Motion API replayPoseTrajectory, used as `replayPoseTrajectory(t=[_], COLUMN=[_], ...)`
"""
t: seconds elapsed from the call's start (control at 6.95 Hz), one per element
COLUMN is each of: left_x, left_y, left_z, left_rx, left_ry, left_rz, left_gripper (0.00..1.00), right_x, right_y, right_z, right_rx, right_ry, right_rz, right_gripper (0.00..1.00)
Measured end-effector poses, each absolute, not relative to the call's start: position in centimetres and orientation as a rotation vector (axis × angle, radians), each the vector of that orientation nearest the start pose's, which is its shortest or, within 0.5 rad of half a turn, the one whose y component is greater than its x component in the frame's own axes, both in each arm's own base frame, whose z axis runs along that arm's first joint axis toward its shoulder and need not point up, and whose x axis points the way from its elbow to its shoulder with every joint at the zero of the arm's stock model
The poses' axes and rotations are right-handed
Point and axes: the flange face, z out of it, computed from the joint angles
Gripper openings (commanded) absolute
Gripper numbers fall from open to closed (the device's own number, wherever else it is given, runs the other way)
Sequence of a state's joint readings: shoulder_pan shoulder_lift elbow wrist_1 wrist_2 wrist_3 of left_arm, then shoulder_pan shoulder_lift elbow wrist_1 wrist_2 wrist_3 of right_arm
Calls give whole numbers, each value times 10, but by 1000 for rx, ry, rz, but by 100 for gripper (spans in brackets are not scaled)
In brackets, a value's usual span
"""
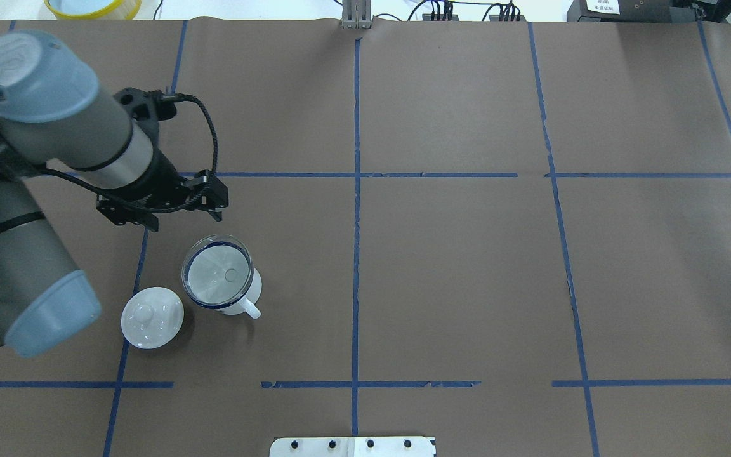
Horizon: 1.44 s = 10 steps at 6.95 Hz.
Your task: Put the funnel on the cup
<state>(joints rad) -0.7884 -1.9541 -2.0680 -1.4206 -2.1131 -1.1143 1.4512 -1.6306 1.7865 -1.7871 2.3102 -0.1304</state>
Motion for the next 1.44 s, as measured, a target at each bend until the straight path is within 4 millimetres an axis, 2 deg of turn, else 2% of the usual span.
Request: replayPoseTrajectory(t=[0.14,0.43,0.72,0.86,1.01,1.15,1.3,1.44], left_x=[273,155,35,-14,-50,-65,-70,-71], left_y=[-454,-472,-463,-449,-432,-420,-415,-413], left_z=[294,387,482,530,575,606,621,623], left_rx=[76,188,217,197,151,108,84,77], left_ry=[865,769,697,670,657,655,660,687], left_rz=[-72,25,141,141,96,63,47,41], left_gripper=[100,100,100,100,100,100,100,100], right_x=[11,11,11,11,11,11,11,11], right_y=[-462,-462,-462,-462,-462,-462,-462,-462], right_z=[606,606,606,606,606,606,606,606], right_rx=[-54,-55,-55,-55,-55,-55,-55,-55], right_ry=[-741,-741,-741,-741,-741,-741,-741,-741], right_rz=[-216,-216,-216,-216,-216,-216,-216,-216], right_gripper=[100,100,100,100,100,100,100,100])
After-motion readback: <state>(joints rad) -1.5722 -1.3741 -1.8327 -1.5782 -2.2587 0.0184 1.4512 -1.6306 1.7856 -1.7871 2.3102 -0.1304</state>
